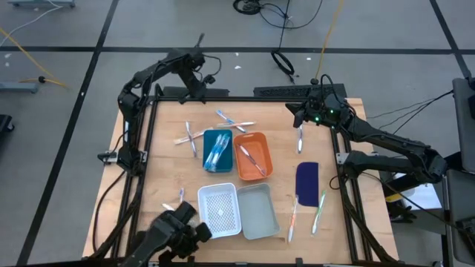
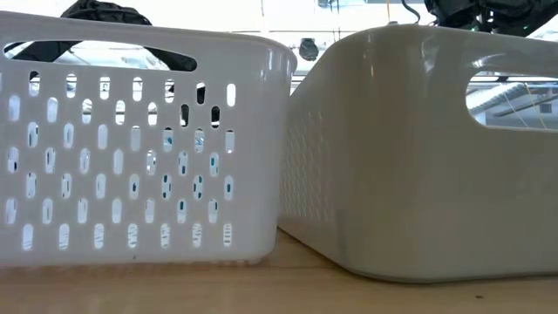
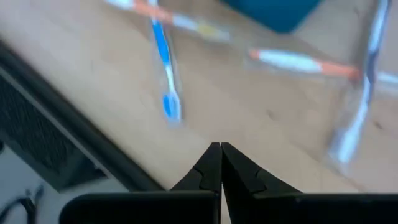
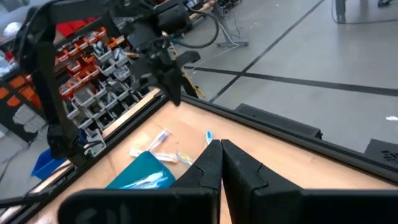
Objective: Pick & Place Toothbrushes
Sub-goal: Put the violet toothbrush into the orange bin
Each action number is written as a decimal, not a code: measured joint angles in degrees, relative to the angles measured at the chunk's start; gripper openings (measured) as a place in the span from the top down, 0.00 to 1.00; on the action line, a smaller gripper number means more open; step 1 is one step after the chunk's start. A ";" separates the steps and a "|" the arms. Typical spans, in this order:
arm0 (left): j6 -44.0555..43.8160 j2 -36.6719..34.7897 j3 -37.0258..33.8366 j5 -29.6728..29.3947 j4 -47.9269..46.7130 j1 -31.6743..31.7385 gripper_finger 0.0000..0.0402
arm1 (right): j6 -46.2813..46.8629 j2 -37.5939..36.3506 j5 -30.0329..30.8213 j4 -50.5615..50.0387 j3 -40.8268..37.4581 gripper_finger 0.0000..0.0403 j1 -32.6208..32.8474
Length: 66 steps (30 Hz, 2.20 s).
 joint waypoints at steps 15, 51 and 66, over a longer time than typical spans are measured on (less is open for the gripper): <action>-16.29 0.11 0.00 5.76 8.73 -9.88 0.99 | 3.15 0.00 1.74 0.11 0.00 1.00 0.02; -148.61 3.24 0.85 20.47 41.73 -14.07 0.96 | 4.11 -0.07 -1.78 0.55 0.00 1.00 0.04; -135.97 -3.20 0.85 2.60 16.18 -1.73 0.99 | 0.92 -0.89 -4.80 0.55 0.02 1.00 0.04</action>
